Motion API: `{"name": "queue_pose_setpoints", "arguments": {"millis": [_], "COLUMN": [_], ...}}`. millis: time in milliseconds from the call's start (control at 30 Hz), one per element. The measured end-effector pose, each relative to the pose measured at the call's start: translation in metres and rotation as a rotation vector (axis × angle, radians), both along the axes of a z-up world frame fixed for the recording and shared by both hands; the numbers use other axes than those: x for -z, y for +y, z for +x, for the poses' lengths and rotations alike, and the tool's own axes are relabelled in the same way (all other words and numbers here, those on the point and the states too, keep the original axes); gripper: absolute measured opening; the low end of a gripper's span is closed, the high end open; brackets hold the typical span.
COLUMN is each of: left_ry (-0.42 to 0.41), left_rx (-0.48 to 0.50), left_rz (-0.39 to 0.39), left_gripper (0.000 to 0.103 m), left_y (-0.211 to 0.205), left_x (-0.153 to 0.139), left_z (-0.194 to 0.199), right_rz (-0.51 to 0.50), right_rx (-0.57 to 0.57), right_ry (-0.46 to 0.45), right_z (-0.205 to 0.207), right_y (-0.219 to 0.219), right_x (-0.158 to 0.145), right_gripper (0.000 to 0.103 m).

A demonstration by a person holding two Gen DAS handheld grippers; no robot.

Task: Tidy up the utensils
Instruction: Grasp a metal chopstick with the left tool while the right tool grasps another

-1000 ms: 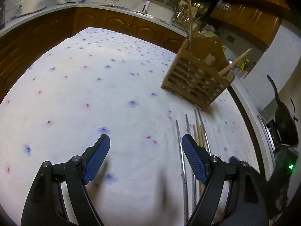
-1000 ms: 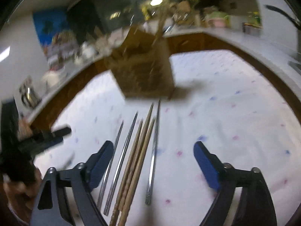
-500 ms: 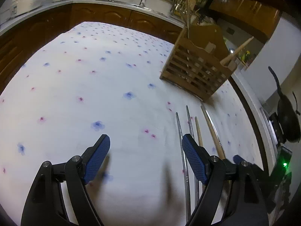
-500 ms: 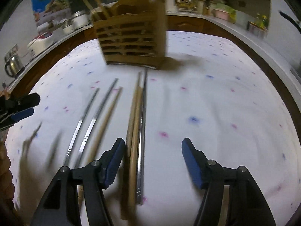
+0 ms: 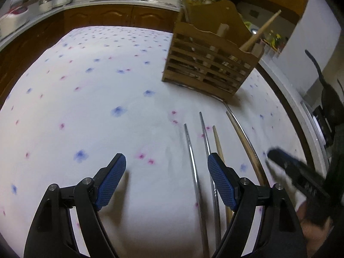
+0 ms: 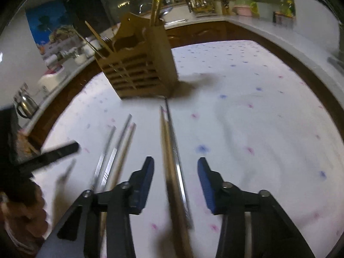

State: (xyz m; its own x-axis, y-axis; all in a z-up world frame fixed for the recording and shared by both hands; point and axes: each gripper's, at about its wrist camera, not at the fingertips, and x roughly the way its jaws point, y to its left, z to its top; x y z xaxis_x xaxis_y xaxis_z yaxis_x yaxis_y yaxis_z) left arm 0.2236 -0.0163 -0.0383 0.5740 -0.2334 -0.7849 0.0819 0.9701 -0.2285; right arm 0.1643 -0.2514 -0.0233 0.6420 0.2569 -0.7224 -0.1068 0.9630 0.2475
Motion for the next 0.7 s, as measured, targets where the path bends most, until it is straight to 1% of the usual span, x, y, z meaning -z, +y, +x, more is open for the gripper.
{"name": "queue_pose_setpoints", "arguments": {"millis": [33, 100, 133, 167, 233, 267, 333, 400, 467, 567, 600, 667, 700], "left_ry": [0.001, 0.016, 0.023, 0.033, 0.047, 0.049, 0.056, 0.079, 0.105, 0.082, 0.075, 0.066, 0.058], "left_rx": [0.010, 0.028, 0.032, 0.039, 0.054, 0.059, 0.077, 0.094, 0.116, 0.140, 0.146, 0.152, 0.158], "left_rz": [0.013, 0.032, 0.035, 0.034, 0.036, 0.042, 0.060, 0.064, 0.057, 0.118, 0.138, 0.156, 0.170], "left_gripper": [0.074, 0.066, 0.064, 0.058, 0.055, 0.054, 0.050, 0.036, 0.026, 0.026, 0.026, 0.026, 0.023], "left_y": [-0.003, -0.008, -0.010, -0.012, -0.016, -0.018, -0.025, -0.030, -0.035, -0.045, -0.048, -0.051, -0.053], "left_x": [0.000, 0.001, 0.002, 0.003, 0.005, 0.006, 0.008, 0.013, 0.020, 0.021, 0.021, 0.021, 0.021], "left_z": [0.004, 0.013, 0.016, 0.021, 0.029, 0.032, 0.038, 0.043, 0.047, 0.046, 0.045, 0.044, 0.044], "right_rz": [-0.010, -0.006, 0.000, -0.001, -0.009, -0.015, -0.031, -0.053, -0.071, -0.105, -0.122, -0.163, -0.174], "right_rx": [-0.010, -0.029, -0.038, -0.044, -0.054, -0.059, -0.072, -0.084, -0.097, -0.120, -0.129, -0.138, -0.137], "right_ry": [-0.004, 0.003, 0.010, 0.013, 0.020, 0.026, 0.039, 0.049, 0.066, 0.101, 0.099, 0.079, 0.080], "right_z": [0.009, 0.029, 0.040, 0.049, 0.063, 0.071, 0.083, 0.093, 0.102, 0.113, 0.115, 0.117, 0.118], "right_y": [0.003, 0.007, 0.009, 0.011, 0.014, 0.015, 0.019, 0.023, 0.027, 0.034, 0.038, 0.044, 0.046], "right_x": [-0.001, -0.003, -0.003, -0.004, -0.003, -0.001, 0.001, 0.005, 0.010, 0.021, 0.024, 0.025, 0.025], "right_gripper": [0.032, 0.031, 0.030, 0.029, 0.029, 0.028, 0.026, 0.026, 0.025, 0.021, 0.021, 0.021, 0.021]}}
